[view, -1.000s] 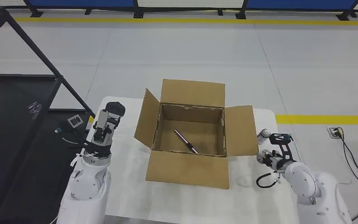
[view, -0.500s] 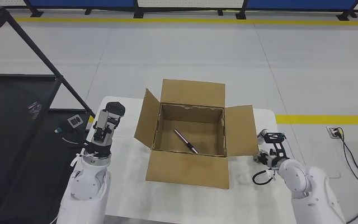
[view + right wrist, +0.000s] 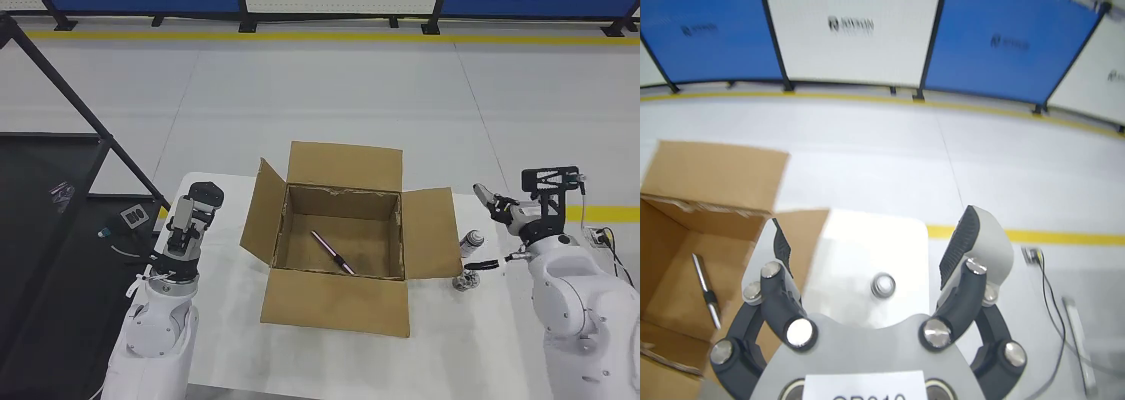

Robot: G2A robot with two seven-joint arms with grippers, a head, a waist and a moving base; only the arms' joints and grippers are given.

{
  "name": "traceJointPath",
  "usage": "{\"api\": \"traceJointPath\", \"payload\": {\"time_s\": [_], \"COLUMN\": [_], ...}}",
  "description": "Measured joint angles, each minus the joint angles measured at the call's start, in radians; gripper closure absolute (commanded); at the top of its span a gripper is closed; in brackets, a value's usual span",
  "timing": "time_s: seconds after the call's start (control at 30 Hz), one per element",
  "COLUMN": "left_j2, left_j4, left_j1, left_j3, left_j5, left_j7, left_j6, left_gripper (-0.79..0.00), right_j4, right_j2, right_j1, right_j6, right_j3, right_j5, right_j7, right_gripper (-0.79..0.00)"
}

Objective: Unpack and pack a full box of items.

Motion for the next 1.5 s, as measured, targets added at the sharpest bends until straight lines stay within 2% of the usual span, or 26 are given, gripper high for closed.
{"api": "traceJointPath", "payload": {"time_s": [0.17,0.33,0.43,0.6,0.67,0.77,0.83,1.5], "left_j2": [0.000,0.000,0.000,0.000,0.000,0.000,0.000,0.000], "left_j4": [0.000,0.000,0.000,0.000,0.000,0.000,0.000,0.000], "left_j1": [0.000,0.000,0.000,0.000,0.000,0.000,0.000,0.000], "left_j3": [0.000,0.000,0.000,0.000,0.000,0.000,0.000,0.000], "left_j5": [0.000,0.000,0.000,0.000,0.000,0.000,0.000,0.000], "left_j7": [0.000,0.000,0.000,0.000,0.000,0.000,0.000,0.000], "left_j6": [0.000,0.000,0.000,0.000,0.000,0.000,0.000,0.000], "left_gripper": [-0.785,-0.785,-0.785,-0.785,-0.785,-0.785,-0.785,-0.785], "right_j4": [0.070,0.286,0.437,0.690,0.766,0.834,0.836,0.833], "right_j2": [-0.019,-0.055,-0.083,-0.133,-0.149,-0.163,-0.164,-0.164], "right_j1": [0.124,0.275,0.365,0.488,0.523,0.567,0.571,0.568], "right_j6": [-0.075,-0.206,-0.230,-0.222,-0.217,-0.207,-0.208,-0.205], "right_j3": [-0.206,-0.448,-0.557,-0.675,-0.697,-0.690,-0.684,-0.689], "right_j5": [0.050,0.193,0.266,0.408,0.463,0.524,0.532,0.525], "right_j7": [0.028,0.131,0.176,0.220,0.229,0.161,0.124,0.148], "right_gripper": [-0.785,-0.785,-0.785,-0.785,-0.785,-0.785,-0.785,-0.785]}}
